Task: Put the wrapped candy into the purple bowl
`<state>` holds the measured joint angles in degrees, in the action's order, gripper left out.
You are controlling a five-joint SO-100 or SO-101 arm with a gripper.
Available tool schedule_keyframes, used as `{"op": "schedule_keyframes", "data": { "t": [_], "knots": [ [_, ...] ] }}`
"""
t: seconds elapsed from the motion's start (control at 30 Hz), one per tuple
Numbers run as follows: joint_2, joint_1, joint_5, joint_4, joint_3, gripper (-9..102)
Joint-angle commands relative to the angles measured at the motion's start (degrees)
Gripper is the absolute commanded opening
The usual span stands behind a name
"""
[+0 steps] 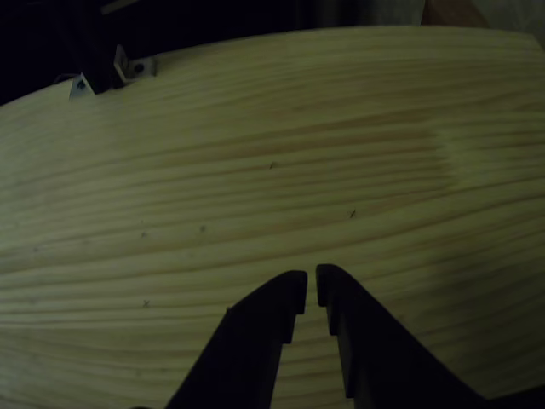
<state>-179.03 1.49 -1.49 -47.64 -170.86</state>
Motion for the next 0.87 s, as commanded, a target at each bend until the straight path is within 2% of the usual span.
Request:
{"op": "schedule_keyframes", "data": {
  "t": [0.0,0.43,0.83],
  "knots": [
    [-1.8,0.8,1.5,0.4,0.7,0],
    [-1.8,5.1,4.9,2.3,-2.6,1],
    [-1.8,5.3,4.9,2.2,-2.6,1]
  ]
}}
